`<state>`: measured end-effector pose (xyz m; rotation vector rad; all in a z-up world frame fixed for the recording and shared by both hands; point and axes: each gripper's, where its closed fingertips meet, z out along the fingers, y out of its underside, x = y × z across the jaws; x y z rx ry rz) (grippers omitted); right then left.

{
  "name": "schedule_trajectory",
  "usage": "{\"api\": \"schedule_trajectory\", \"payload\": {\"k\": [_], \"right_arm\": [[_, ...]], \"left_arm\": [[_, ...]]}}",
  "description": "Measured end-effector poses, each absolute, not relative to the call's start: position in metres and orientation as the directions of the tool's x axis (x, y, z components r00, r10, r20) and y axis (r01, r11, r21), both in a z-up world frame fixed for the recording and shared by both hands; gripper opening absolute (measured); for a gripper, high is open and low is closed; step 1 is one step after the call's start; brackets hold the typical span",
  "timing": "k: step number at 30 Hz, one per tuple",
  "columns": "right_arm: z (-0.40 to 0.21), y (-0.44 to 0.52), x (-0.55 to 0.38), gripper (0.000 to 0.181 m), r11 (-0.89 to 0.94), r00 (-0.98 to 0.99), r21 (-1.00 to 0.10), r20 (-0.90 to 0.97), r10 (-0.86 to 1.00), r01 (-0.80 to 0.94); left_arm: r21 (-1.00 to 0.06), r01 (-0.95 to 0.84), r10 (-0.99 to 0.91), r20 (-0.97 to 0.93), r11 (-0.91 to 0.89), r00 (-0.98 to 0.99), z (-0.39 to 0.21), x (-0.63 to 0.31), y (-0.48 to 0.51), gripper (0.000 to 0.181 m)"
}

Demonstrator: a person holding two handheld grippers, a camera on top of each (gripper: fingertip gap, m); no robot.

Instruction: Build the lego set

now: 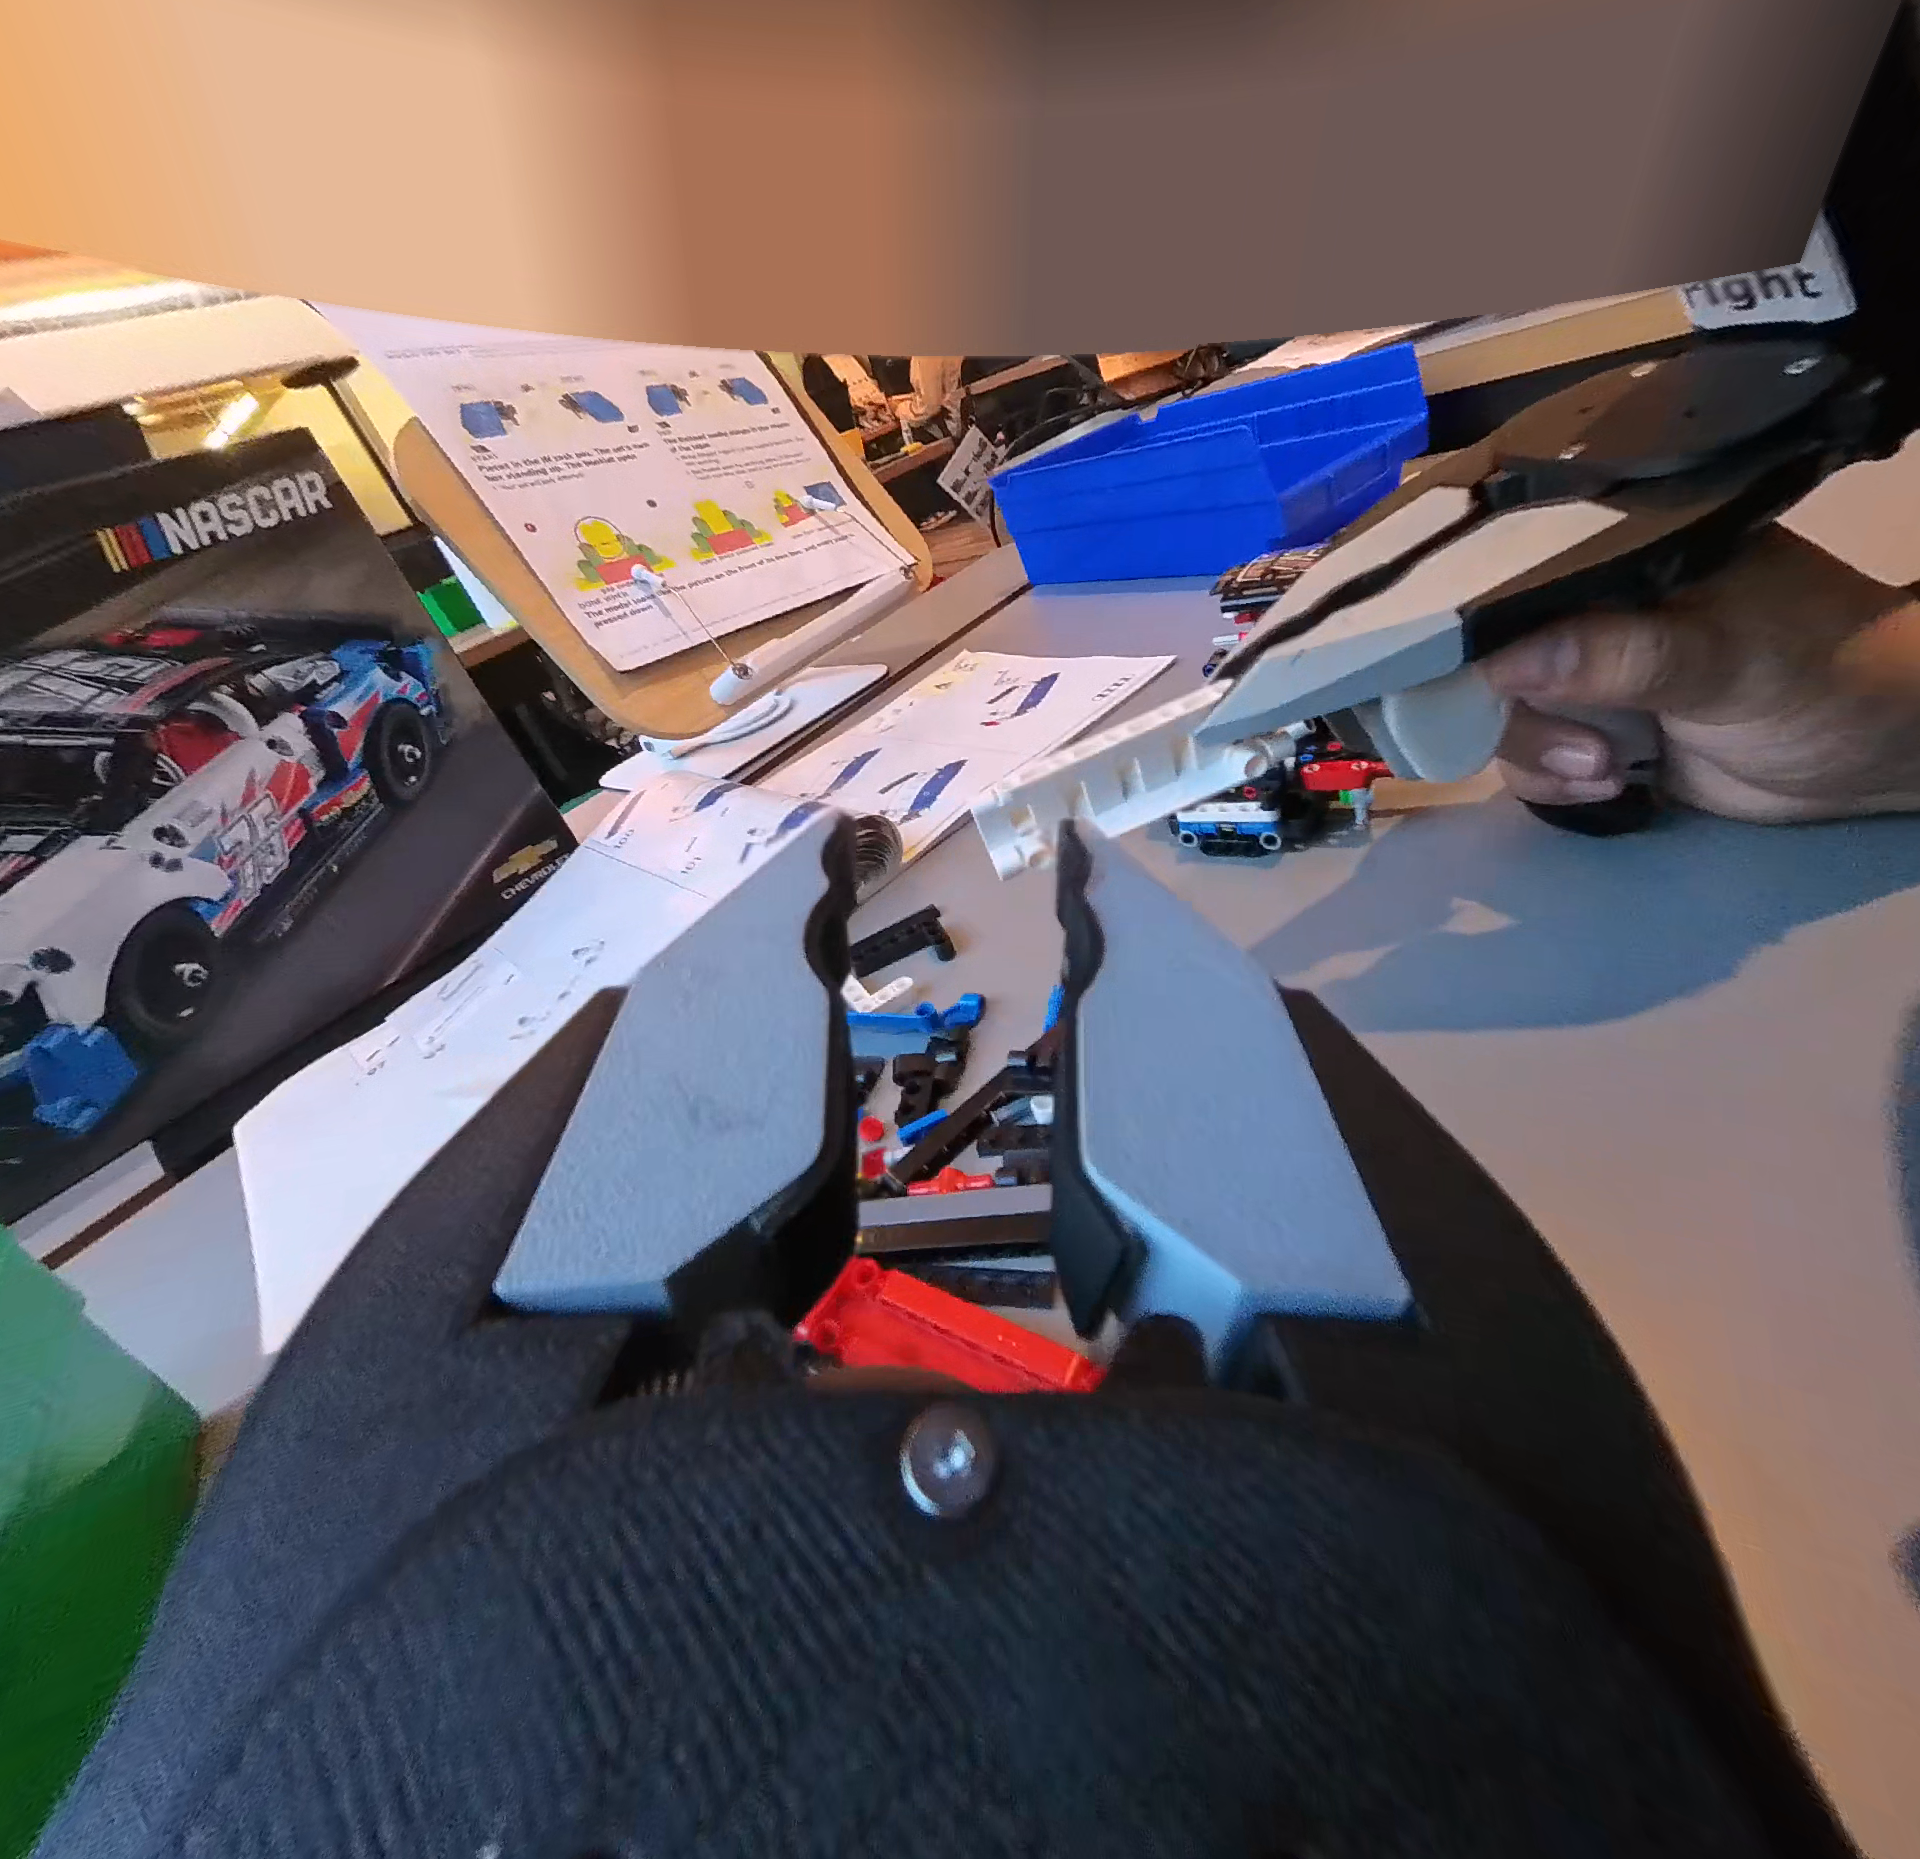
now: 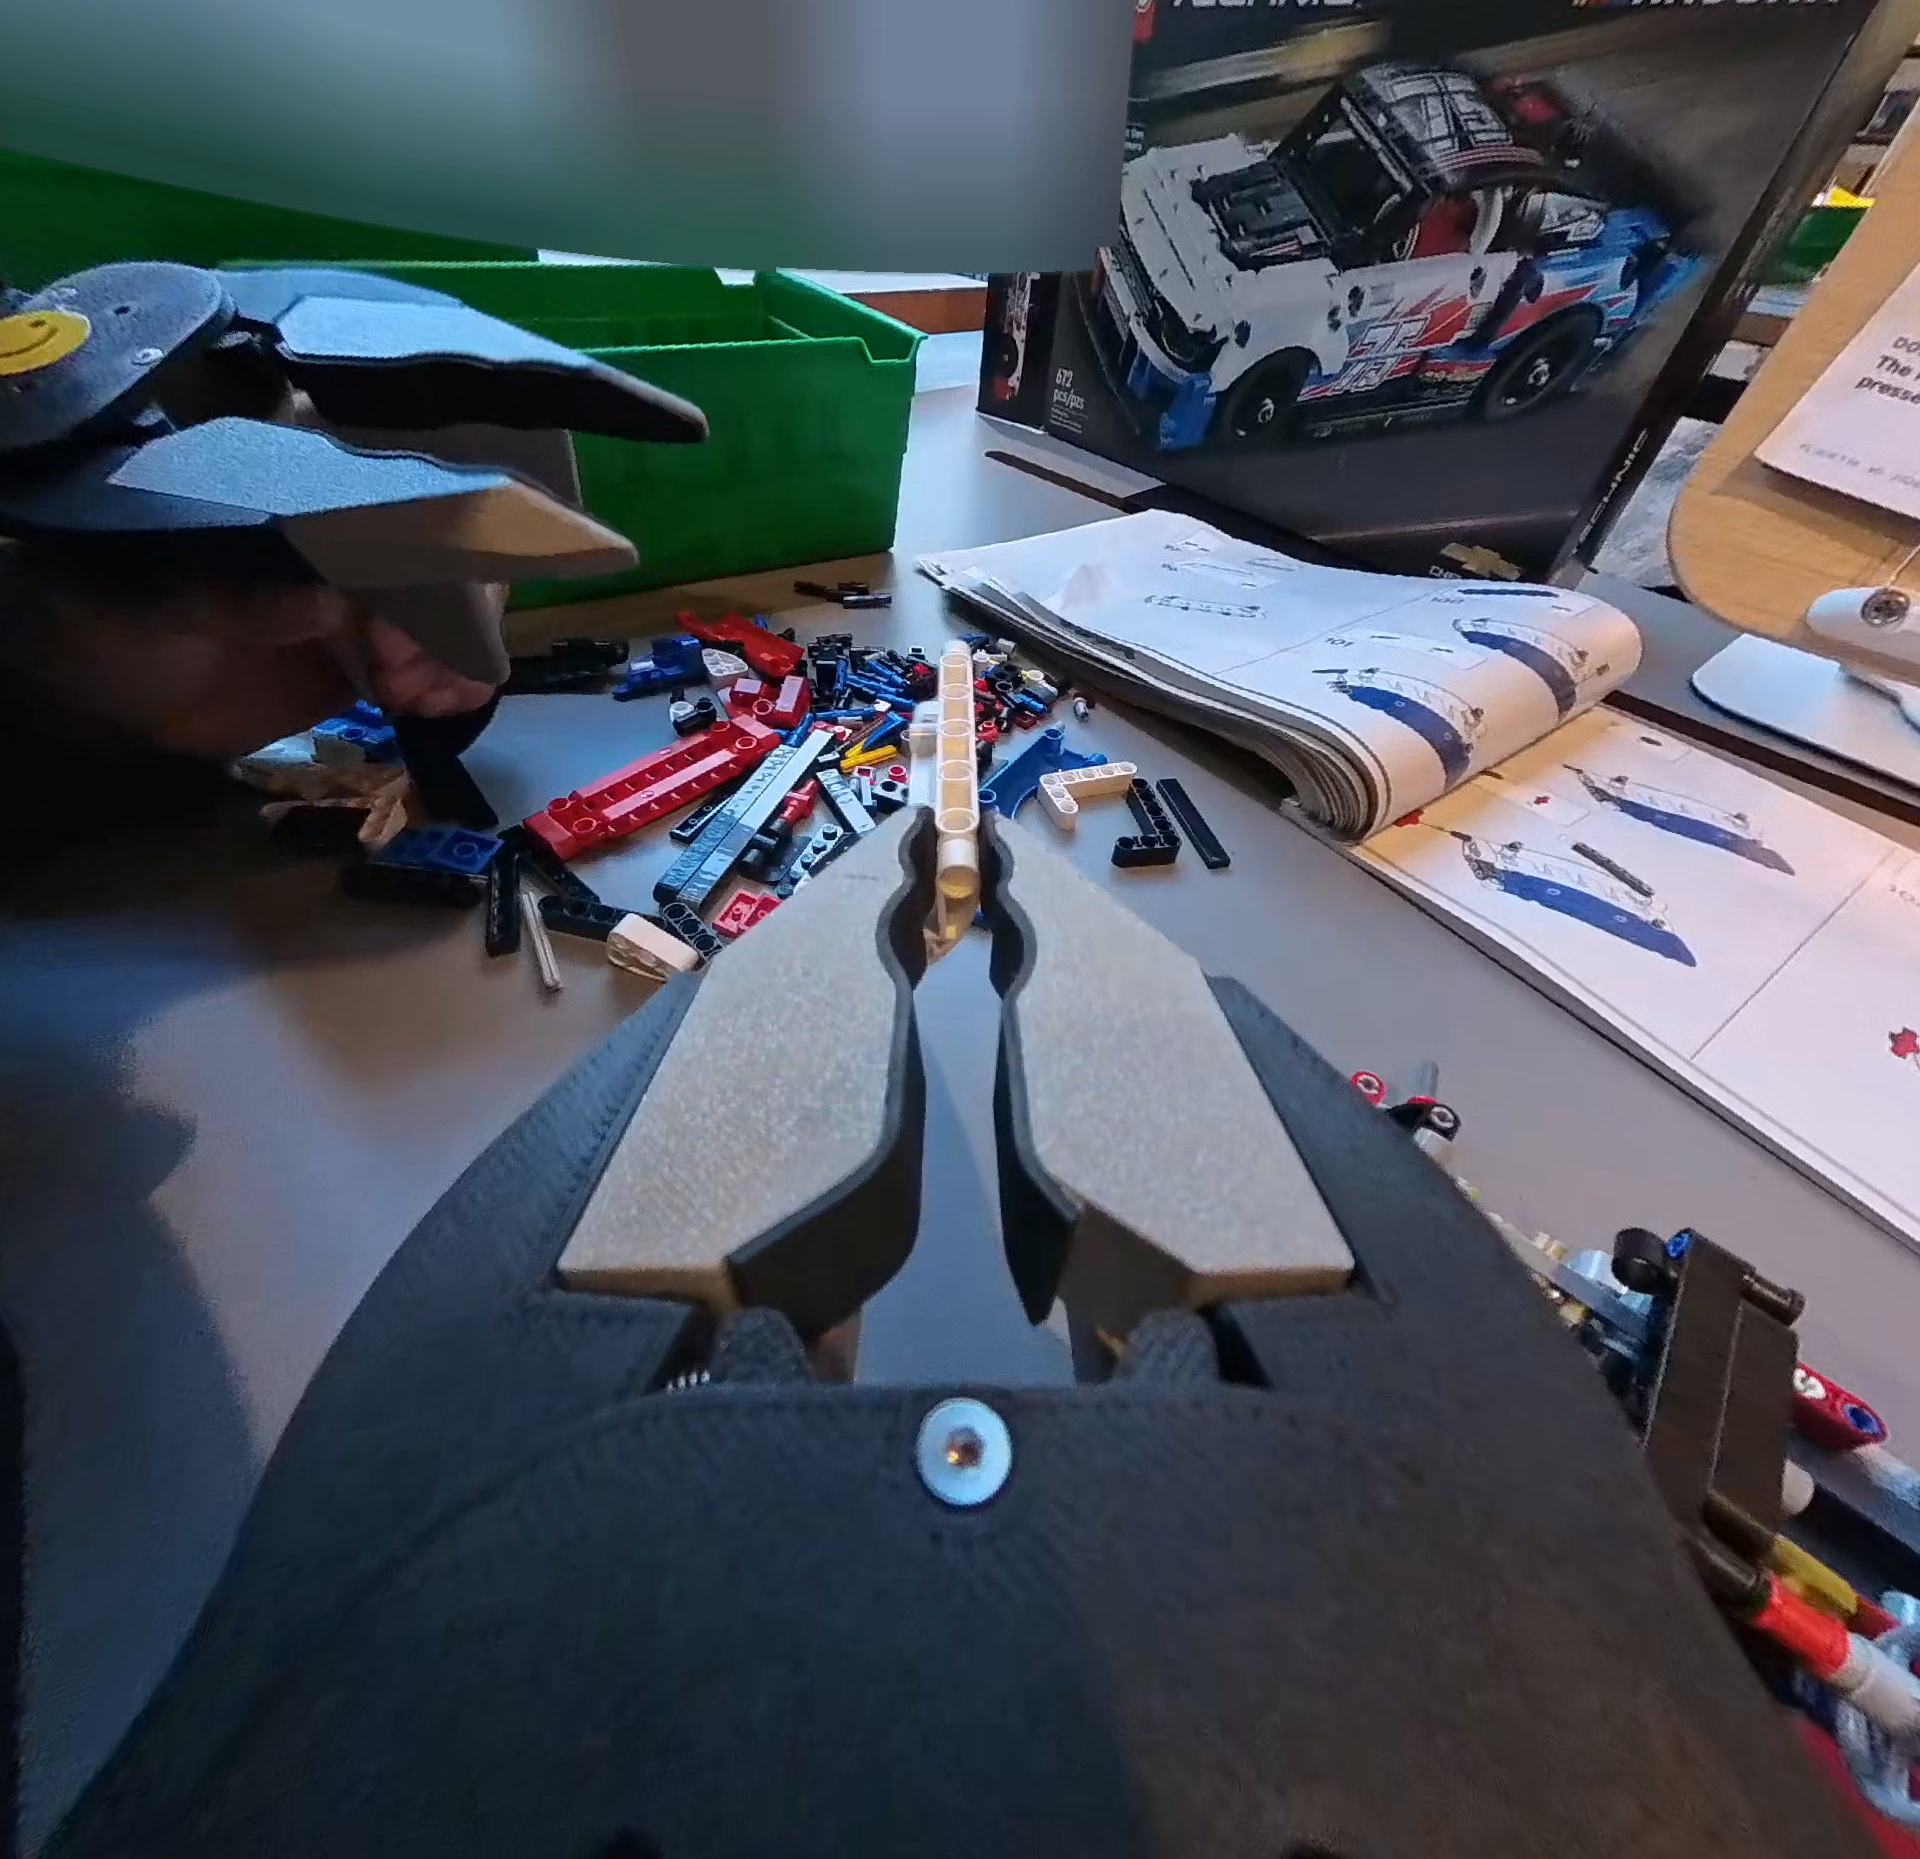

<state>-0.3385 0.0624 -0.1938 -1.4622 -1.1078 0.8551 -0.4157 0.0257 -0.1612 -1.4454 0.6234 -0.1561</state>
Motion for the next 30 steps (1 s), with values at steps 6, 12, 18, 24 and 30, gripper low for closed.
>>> {"api": "schedule_trajectory", "payload": {"k": [6, 12, 18, 24, 30], "right_arm": [[-0.193, 0.064, -0.337, 0.005, -0.028, 0.314, -0.985, 0.028, 0.949, 0.172], [-0.193, 0.065, -0.337, 0.005, -0.036, 0.311, -0.985, 0.018, 0.95, 0.167], [-0.193, 0.066, -0.337, 0.005, -0.046, 0.312, -0.986, 0.007, 0.95, 0.162], [-0.193, 0.066, -0.337, 0.005, -0.052, 0.309, -0.986, 0.0, 0.951, 0.16], [-0.192, 0.064, -0.338, 0.005, -0.049, 0.297, -0.986, 0.0, 0.955, 0.158]], "left_arm": [[-0.948, -0.286, -0.479, -0.318, 0.14, 0.818, -0.166, -0.411, 0.025, 0.036], [-0.946, -0.295, -0.48, -0.324, 0.137, 0.815, -0.168, -0.41, 0.026, 0.036], [-0.949, -0.285, -0.473, -0.316, 0.138, 0.822, -0.166, -0.412, 0.026, 0.035], [-0.949, -0.278, -0.456, -0.316, 0.151, 0.832, -0.163, -0.415, 0.026, 0.035], [-0.951, -0.256, -0.426, -0.307, 0.174, 0.851, -0.154, -0.421, 0.025, 0.035]]}}
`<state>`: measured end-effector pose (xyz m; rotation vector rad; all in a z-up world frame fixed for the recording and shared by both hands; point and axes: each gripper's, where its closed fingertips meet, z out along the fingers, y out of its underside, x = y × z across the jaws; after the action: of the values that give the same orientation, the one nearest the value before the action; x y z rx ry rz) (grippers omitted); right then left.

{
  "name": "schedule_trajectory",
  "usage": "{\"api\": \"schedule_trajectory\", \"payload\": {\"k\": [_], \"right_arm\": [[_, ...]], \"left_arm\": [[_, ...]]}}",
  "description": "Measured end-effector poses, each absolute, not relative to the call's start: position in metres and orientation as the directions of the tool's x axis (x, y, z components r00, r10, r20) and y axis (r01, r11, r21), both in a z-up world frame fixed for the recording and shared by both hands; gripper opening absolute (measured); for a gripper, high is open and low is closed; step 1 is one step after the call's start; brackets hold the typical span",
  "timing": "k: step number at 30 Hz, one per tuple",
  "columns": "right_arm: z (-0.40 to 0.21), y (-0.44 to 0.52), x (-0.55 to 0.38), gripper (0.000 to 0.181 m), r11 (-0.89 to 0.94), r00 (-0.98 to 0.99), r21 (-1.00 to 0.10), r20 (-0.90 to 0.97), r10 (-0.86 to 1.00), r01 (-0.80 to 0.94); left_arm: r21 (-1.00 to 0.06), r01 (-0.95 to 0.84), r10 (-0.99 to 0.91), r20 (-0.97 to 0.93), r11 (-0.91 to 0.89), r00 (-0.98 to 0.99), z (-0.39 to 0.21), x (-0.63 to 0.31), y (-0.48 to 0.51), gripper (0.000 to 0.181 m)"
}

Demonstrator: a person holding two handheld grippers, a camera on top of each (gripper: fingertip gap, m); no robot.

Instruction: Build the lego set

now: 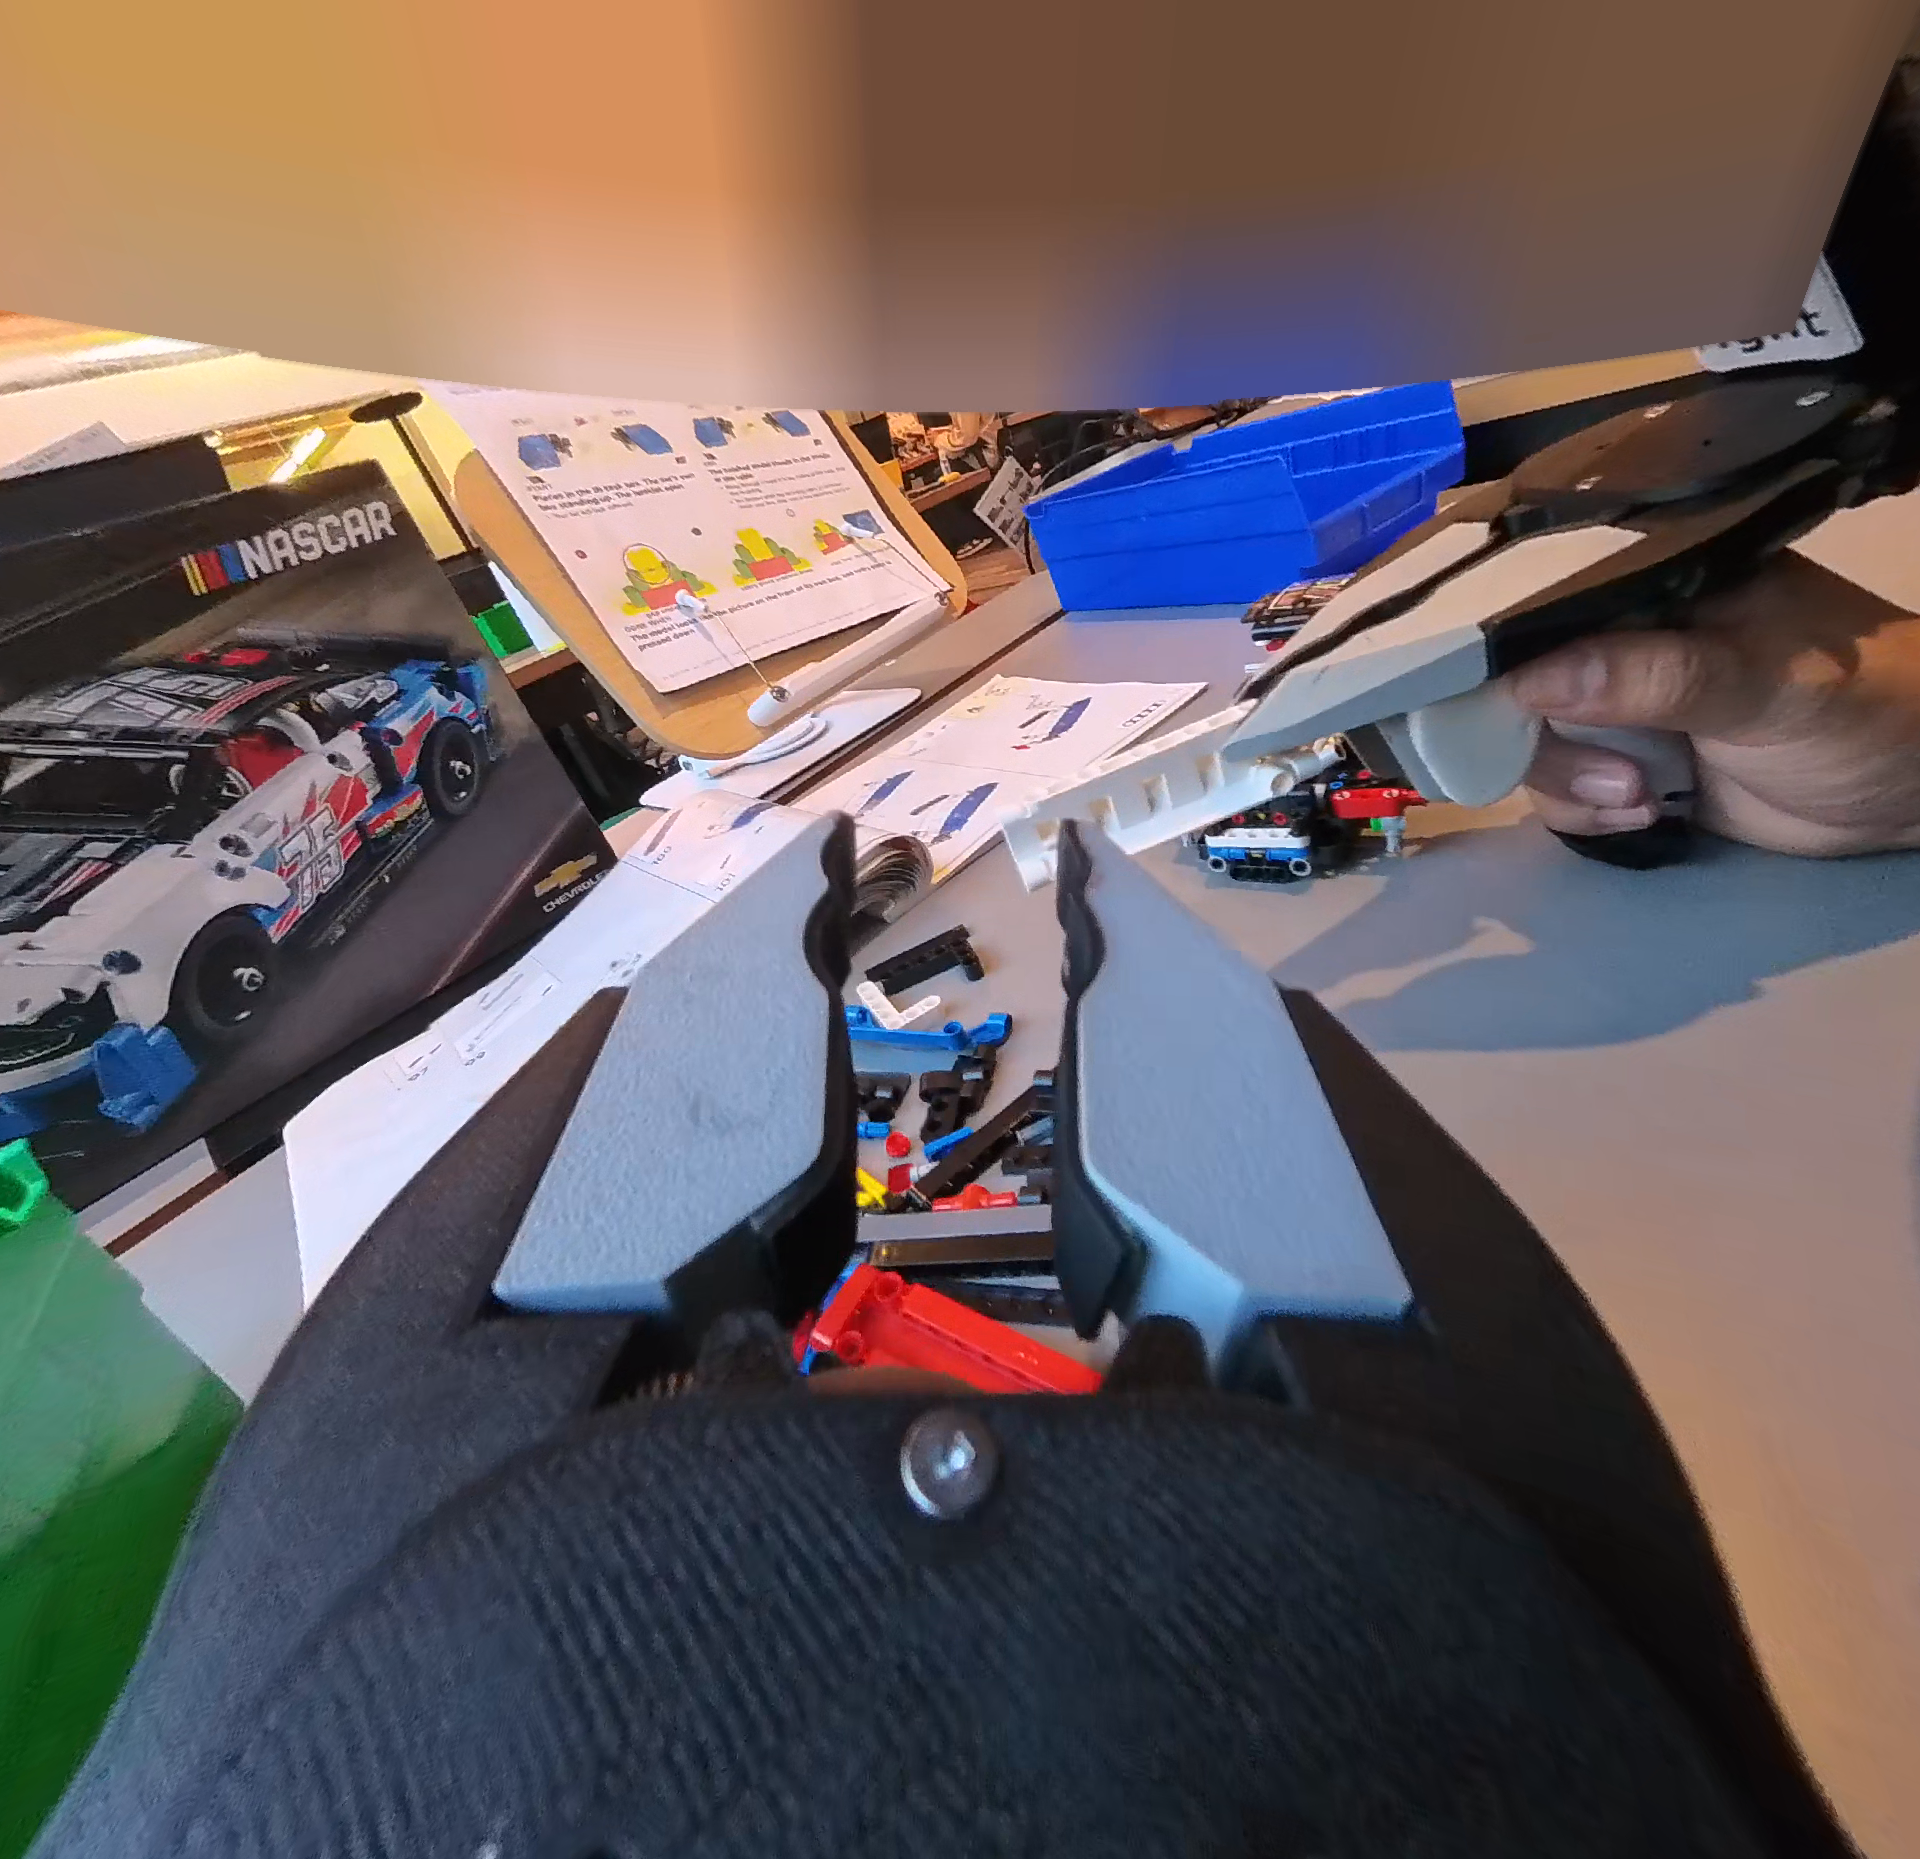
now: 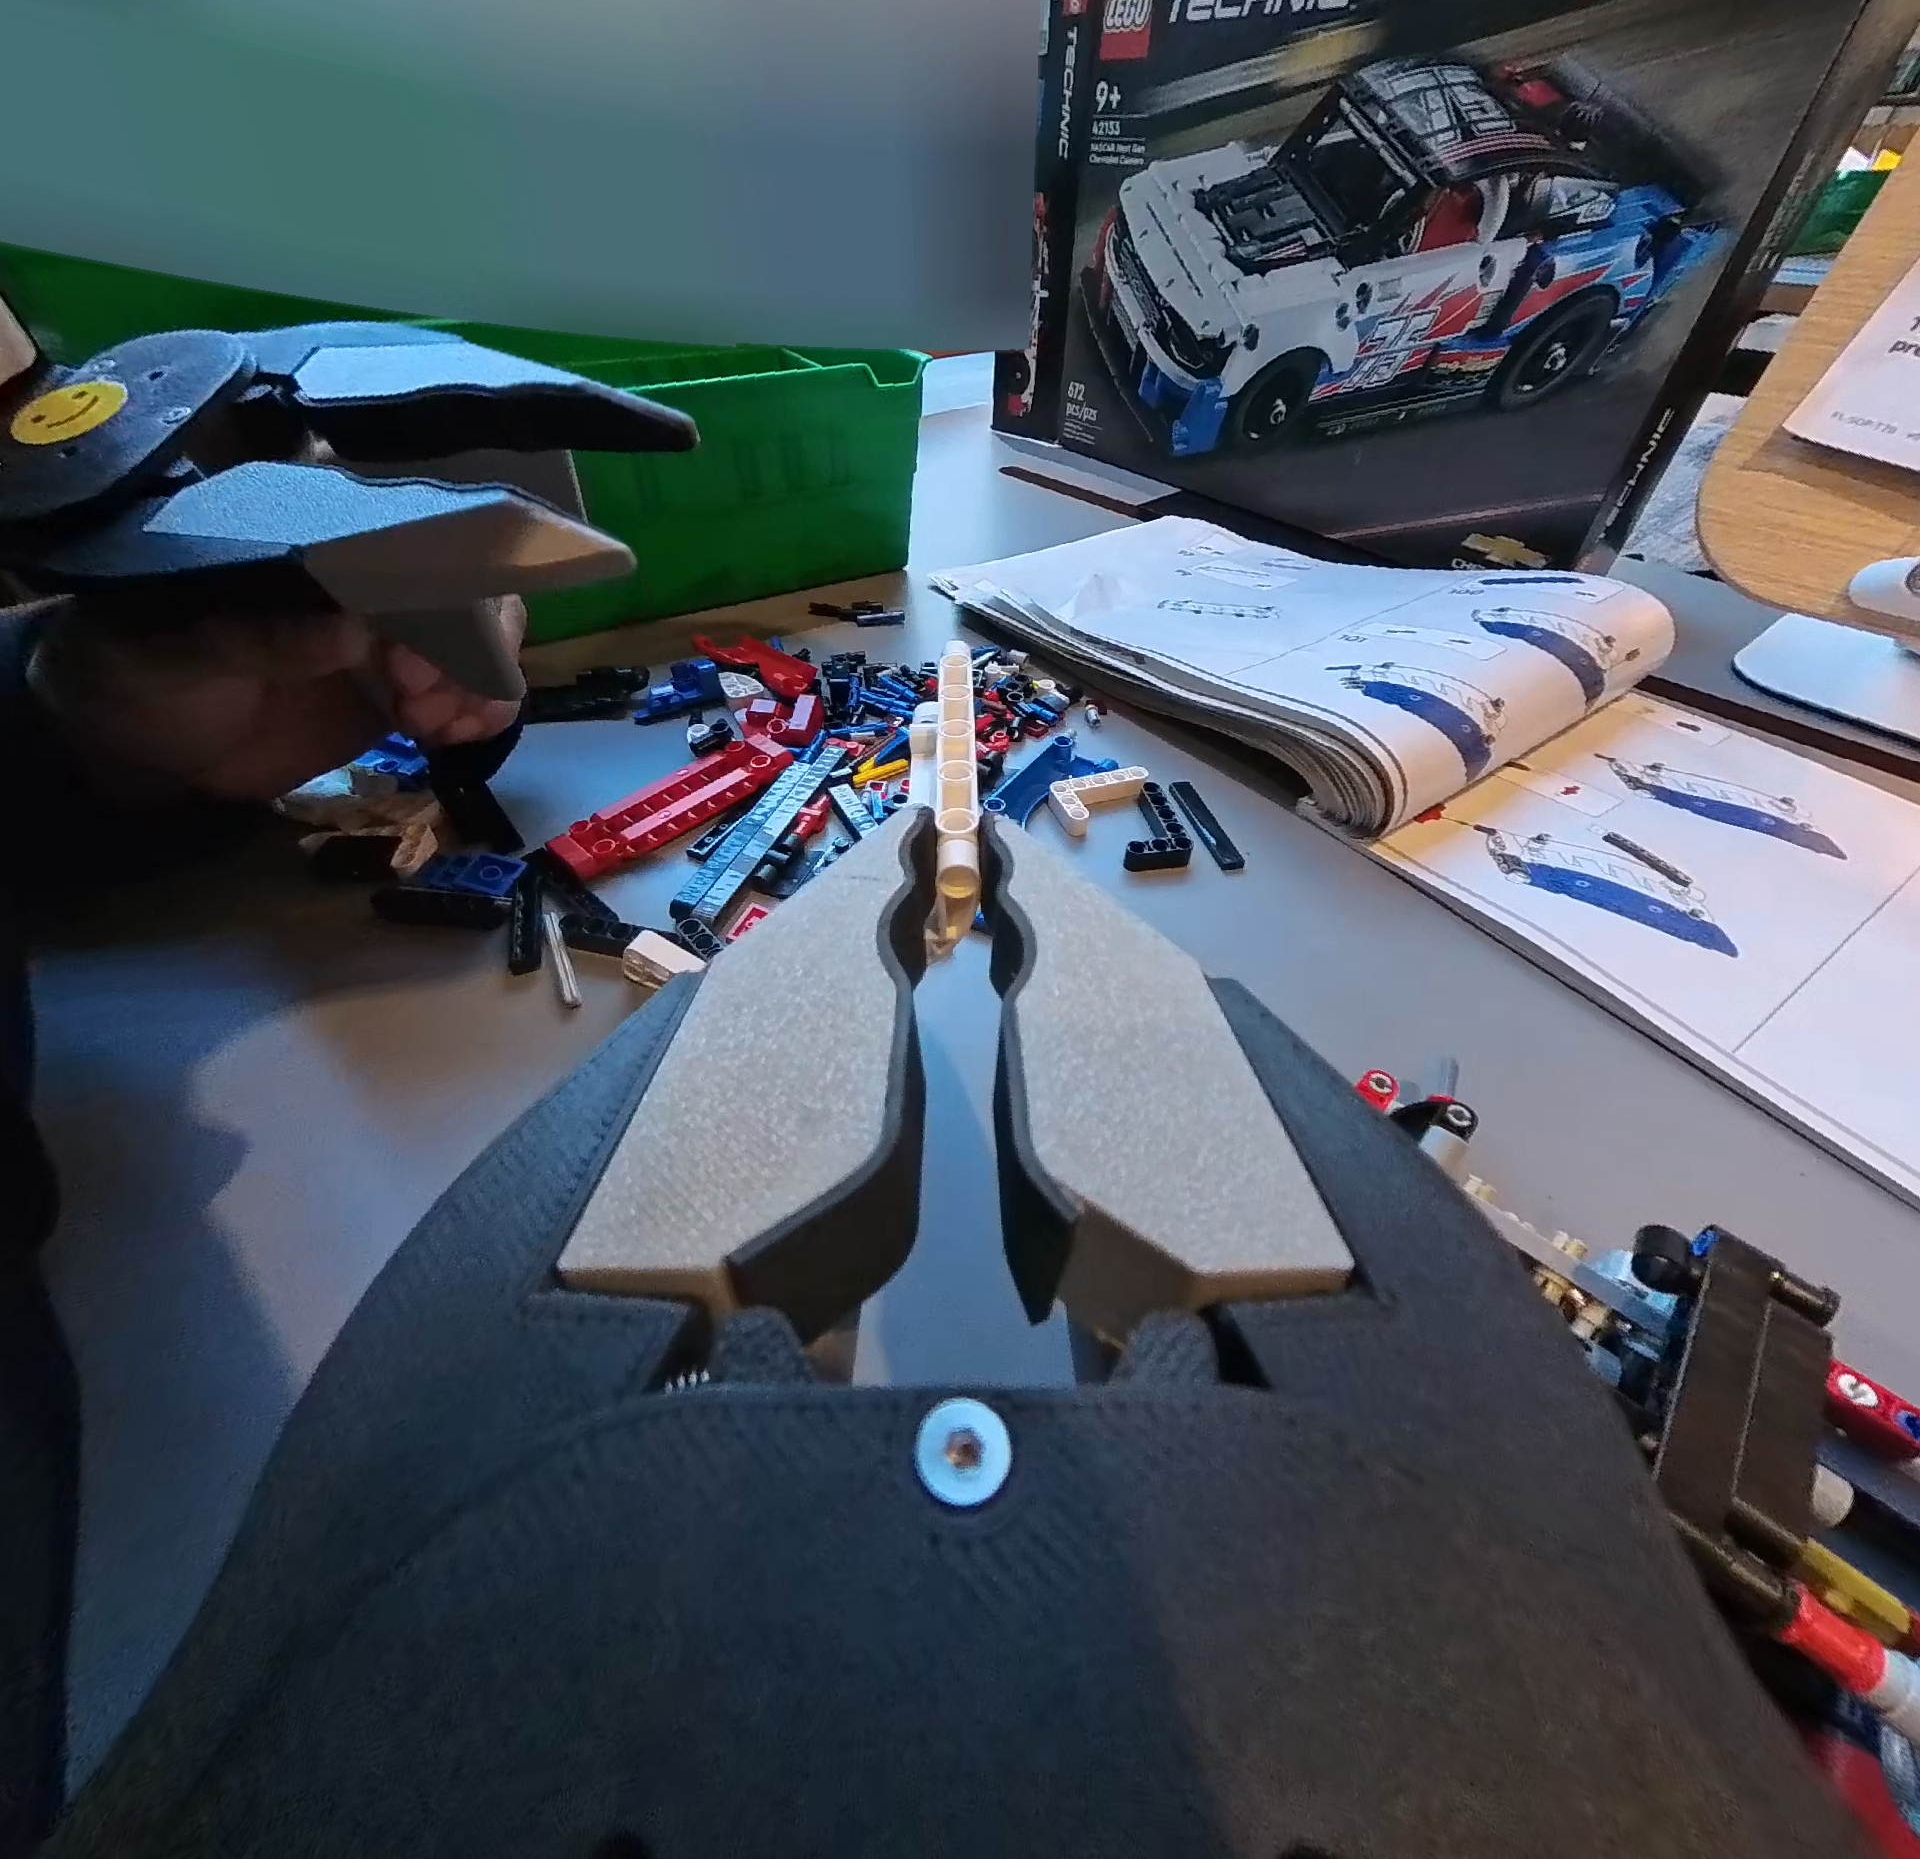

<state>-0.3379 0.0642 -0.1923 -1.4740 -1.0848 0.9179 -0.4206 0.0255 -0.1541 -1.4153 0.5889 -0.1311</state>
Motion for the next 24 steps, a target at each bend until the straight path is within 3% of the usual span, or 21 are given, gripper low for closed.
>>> {"api": "schedule_trajectory", "payload": {"k": [24], "right_arm": [[-0.1921, 0.0668, -0.3386, 0.005, -0.086, 0.287, -0.986, -0.042, 0.957, 0.14]], "left_arm": [[-0.959, -0.23, -0.438, -0.281, 0.166, 0.854, -0.1541, -0.4201, 0.0257, 0.032]]}}
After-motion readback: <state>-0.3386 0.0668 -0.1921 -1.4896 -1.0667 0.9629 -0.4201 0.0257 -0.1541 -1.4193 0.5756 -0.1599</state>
